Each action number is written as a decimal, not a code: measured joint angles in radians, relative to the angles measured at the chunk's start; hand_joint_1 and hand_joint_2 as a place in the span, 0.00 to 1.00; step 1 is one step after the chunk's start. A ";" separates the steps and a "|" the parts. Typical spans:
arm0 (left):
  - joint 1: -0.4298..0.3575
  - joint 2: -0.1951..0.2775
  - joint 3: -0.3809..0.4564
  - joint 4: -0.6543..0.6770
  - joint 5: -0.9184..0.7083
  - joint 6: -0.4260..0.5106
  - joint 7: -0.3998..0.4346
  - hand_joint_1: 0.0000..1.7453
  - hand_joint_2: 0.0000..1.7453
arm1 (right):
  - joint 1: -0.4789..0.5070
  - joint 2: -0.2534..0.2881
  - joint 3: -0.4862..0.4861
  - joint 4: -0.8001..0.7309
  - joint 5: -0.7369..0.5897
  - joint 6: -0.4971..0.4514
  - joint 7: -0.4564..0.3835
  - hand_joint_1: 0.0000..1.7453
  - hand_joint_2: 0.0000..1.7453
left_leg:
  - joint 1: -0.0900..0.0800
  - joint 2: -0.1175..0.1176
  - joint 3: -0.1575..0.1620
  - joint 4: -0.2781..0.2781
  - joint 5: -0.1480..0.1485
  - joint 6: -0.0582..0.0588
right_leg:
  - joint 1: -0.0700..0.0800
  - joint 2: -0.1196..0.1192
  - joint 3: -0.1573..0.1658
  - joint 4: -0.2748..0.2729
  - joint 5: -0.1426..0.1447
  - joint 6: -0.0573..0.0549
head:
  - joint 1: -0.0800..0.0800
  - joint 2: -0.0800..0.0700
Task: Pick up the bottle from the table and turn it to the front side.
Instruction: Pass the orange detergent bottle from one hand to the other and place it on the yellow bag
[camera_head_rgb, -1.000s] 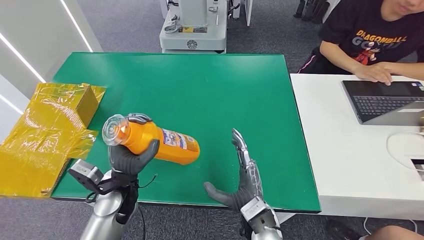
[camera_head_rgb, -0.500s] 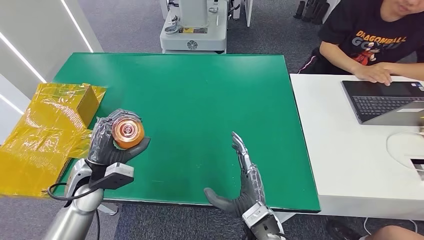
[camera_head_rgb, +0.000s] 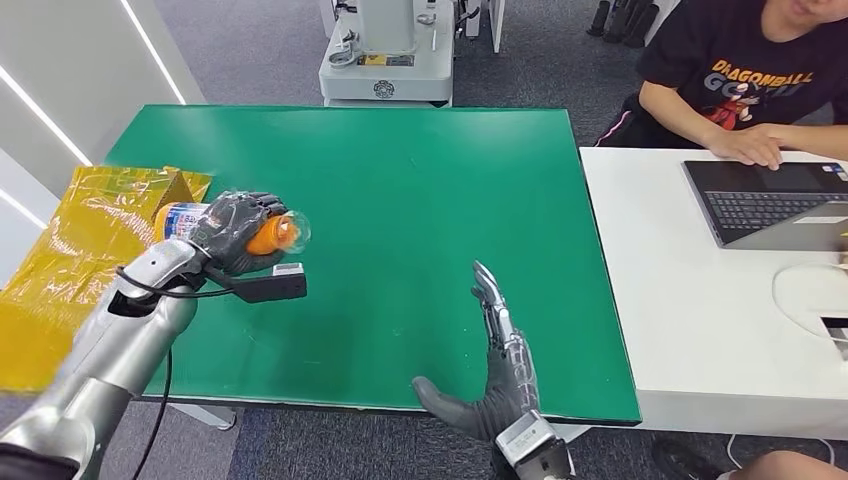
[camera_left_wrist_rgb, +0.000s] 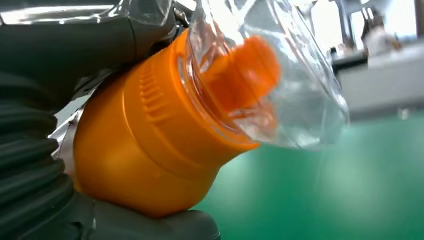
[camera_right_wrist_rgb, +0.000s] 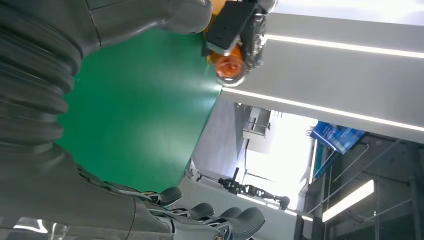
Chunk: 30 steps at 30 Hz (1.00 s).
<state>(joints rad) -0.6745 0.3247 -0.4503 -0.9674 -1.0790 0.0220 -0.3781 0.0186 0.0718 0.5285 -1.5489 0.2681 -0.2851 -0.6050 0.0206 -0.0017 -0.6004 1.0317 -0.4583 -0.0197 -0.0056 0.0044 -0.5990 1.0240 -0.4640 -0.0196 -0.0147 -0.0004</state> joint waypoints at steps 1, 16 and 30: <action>-0.030 0.006 -0.026 0.048 -0.014 -0.024 0.000 1.00 1.00 | 0.002 0.001 -0.002 -0.001 0.000 0.002 -0.002 0.00 1.00 | 0.000 0.000 0.000 0.000 0.000 0.000 | 0.000 0.000 0.000 0.000 0.000 0.000 | 0.000 0.000; -0.252 0.017 -0.248 0.472 -0.091 -0.174 0.103 1.00 1.00 | -0.002 0.022 -0.023 -0.007 -0.009 0.004 -0.002 0.00 1.00 | 0.000 0.002 0.000 0.000 0.000 0.000 | 0.000 0.002 0.000 0.000 0.000 0.000 | 0.000 0.000; -0.281 -0.011 -0.267 0.596 -0.072 -0.237 0.112 1.00 1.00 | -0.027 0.035 -0.025 0.003 -0.020 -0.013 0.002 0.00 1.00 | 0.000 0.001 0.000 0.000 0.000 0.000 | 0.000 0.002 0.000 0.000 0.000 0.000 | 0.000 0.000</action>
<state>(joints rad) -0.9550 0.3136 -0.7175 -0.3717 -1.1507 -0.2153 -0.2657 -0.0087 0.1072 0.5039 -1.5457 0.2481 -0.2978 -0.6029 0.0206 -0.0002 -0.6007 1.0317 -0.4584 -0.0197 -0.0057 0.0059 -0.5990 1.0245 -0.4639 -0.0197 -0.0148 -0.0004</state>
